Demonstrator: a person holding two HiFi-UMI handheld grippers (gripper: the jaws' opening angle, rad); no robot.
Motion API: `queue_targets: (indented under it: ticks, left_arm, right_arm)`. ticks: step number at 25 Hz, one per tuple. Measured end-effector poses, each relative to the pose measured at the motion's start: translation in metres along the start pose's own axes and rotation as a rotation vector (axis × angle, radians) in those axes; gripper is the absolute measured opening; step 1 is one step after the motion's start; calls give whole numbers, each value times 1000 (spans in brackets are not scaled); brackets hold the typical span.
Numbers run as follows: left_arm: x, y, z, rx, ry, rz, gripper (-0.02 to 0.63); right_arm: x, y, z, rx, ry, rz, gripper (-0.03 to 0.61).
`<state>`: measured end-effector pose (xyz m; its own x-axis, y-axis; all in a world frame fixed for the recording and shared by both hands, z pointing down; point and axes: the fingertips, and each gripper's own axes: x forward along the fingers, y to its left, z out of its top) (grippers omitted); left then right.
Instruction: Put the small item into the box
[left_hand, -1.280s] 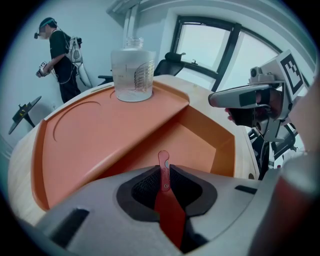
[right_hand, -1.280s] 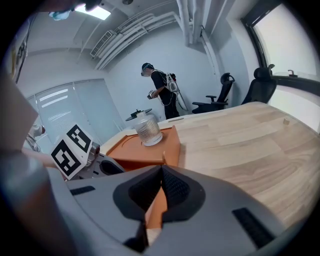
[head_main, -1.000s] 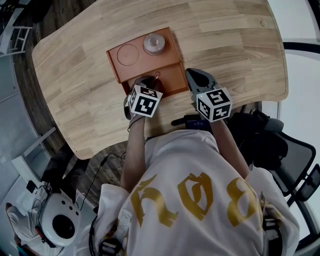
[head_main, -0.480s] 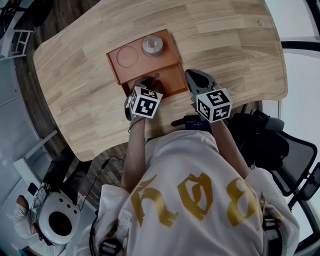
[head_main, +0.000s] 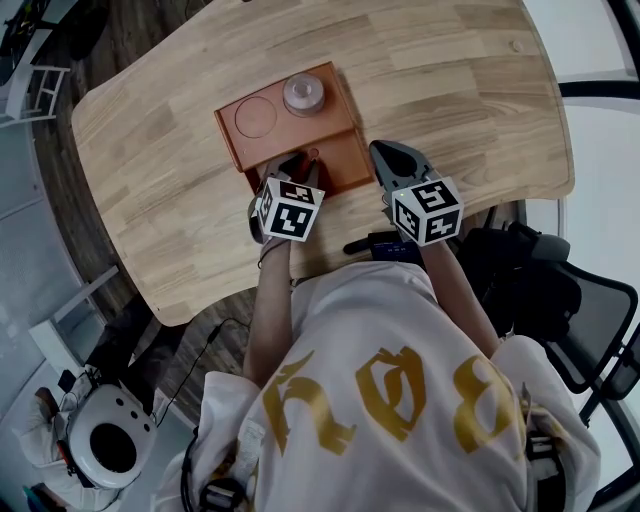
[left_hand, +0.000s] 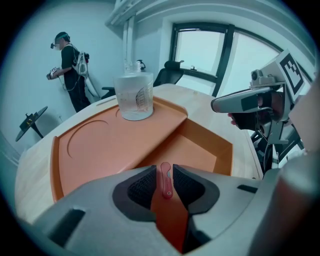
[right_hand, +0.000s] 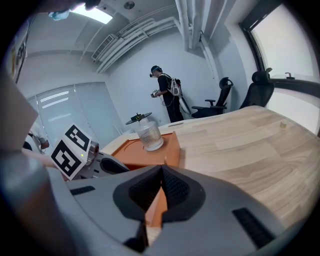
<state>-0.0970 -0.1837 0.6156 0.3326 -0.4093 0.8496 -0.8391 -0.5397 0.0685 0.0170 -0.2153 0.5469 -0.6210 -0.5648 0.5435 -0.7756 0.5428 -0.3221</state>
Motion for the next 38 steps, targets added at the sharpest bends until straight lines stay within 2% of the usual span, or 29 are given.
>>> queue_targets:
  ticks: [4,9,17,29,35,38]
  left_arm:
    - [-6,2,1,-11,-14,2,90]
    - [-16,4,6,1,-47,21,30]
    - [-39,0,21,13,-130,55,12]
    - [-89,-5,38,-53,-287,81,11]
    - [-120,-8,45,-115,-385,92,11]
    - [-139,-12,52,-167,-450,58,9]
  right_arm:
    - [-4,2,2,-11,-5,2,12]
    - [-12,-1,6,7,-31,-20,12]
    - [-26,7,13,-11,-64,-16,12]
    - [-50,36,30,-73,-128,3,12]
    - [-66,47,38,-103,-166,4,12]
    - [-74,55,45,-123,-194,2,12]
